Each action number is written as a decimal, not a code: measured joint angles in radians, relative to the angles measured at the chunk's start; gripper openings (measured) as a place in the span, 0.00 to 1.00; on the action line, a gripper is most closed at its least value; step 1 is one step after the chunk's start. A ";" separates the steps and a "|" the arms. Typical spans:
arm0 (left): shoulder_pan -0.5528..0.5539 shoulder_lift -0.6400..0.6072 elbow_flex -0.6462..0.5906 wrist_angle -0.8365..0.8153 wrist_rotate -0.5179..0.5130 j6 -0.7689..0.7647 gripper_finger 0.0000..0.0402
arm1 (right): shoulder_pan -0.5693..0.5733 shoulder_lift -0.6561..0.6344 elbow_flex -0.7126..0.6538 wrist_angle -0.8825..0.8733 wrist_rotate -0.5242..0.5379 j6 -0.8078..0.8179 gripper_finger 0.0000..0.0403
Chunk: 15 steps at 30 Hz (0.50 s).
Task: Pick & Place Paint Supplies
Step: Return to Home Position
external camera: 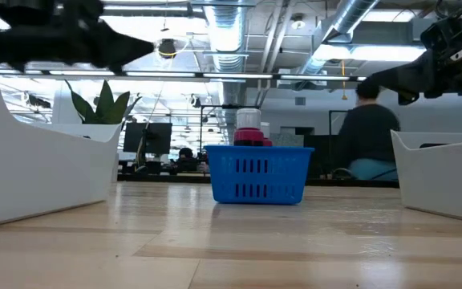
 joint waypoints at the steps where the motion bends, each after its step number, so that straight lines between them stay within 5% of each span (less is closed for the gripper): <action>1: -0.039 -0.029 -0.040 0.036 -0.054 0.000 0.00 | 0.000 0.000 0.000 0.000 0.000 0.000 0.00; 6: -0.186 -0.154 -0.168 0.136 -0.226 0.042 0.00 | 0.000 0.000 0.001 0.000 0.000 0.000 0.00; 15: -0.220 -0.362 -0.183 -0.150 -0.225 0.015 0.00 | 0.000 0.000 0.002 0.000 0.000 0.000 0.00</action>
